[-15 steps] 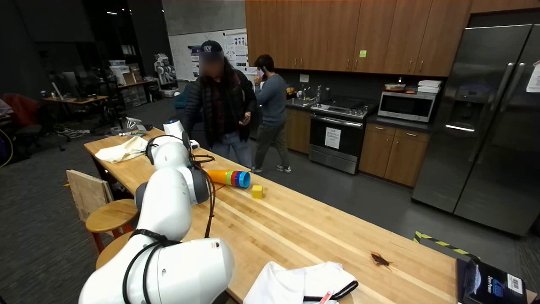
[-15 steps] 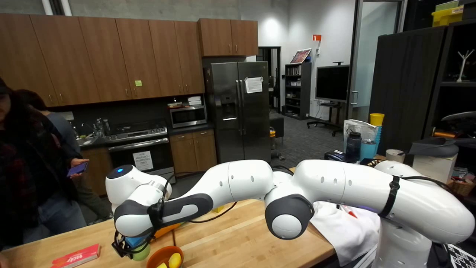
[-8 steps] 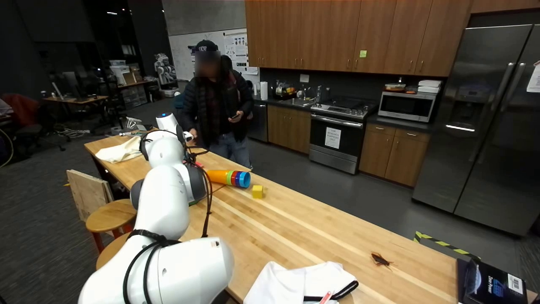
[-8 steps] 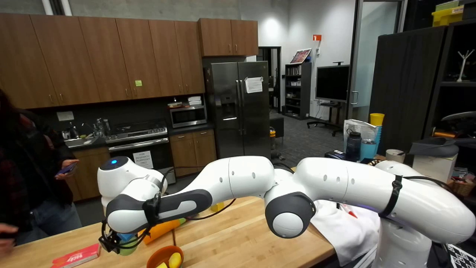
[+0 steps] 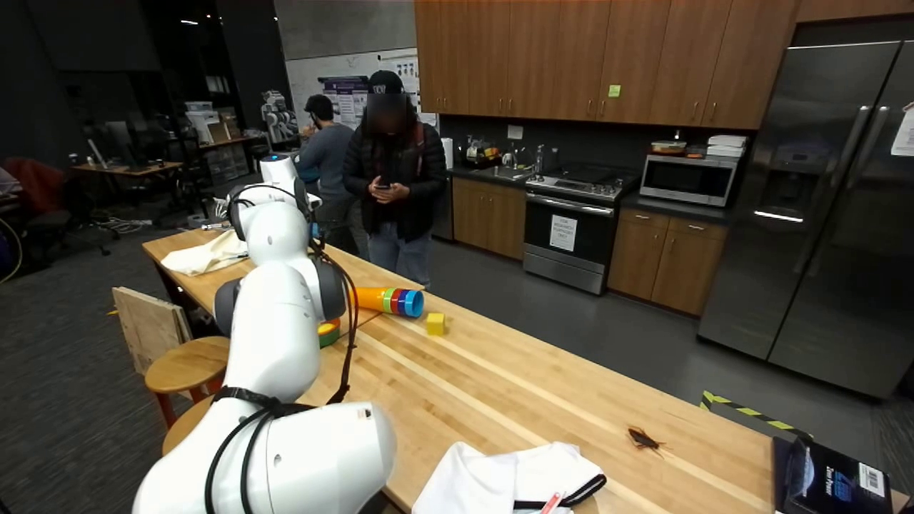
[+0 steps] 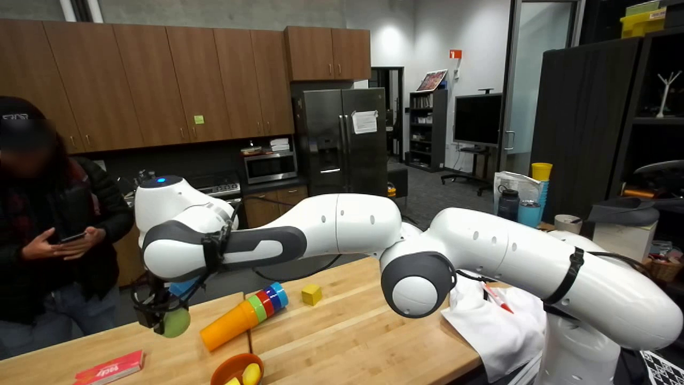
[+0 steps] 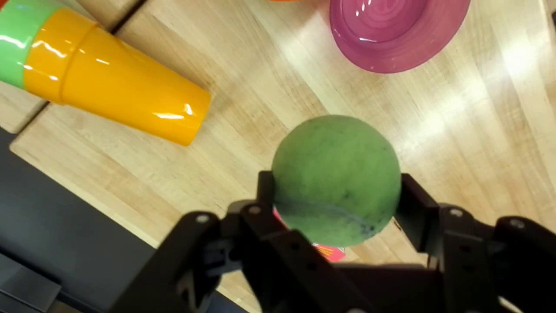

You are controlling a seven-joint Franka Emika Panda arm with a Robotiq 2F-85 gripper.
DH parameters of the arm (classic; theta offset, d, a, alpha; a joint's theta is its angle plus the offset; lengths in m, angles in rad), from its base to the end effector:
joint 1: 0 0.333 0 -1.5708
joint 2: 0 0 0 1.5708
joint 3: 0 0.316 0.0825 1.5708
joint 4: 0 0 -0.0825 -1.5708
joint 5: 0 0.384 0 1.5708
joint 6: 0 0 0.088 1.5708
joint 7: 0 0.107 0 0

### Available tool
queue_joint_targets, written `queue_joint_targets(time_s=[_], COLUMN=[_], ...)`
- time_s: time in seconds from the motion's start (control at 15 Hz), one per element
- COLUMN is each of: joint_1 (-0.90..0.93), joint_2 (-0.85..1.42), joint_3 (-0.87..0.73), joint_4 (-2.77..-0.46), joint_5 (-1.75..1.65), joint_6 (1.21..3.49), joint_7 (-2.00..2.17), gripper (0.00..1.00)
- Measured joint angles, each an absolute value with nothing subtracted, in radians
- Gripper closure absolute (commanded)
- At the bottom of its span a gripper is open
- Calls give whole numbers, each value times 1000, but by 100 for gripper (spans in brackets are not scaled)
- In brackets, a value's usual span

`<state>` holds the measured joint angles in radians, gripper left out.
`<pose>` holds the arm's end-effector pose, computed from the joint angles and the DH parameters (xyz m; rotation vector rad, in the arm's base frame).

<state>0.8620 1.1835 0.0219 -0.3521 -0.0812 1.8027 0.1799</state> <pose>0.5332 0.6200 0.3921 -2.8527 -1.0344 -0.3994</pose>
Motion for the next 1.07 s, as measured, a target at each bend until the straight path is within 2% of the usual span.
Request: queue_joint_targets(time_s=[1.07], joint_1=[818], joint_2=[1023], joint_3=[-79], joint_4=[-353], joint_5=[-205], joint_6=[1528], joint_7=[220], gripper=[58])
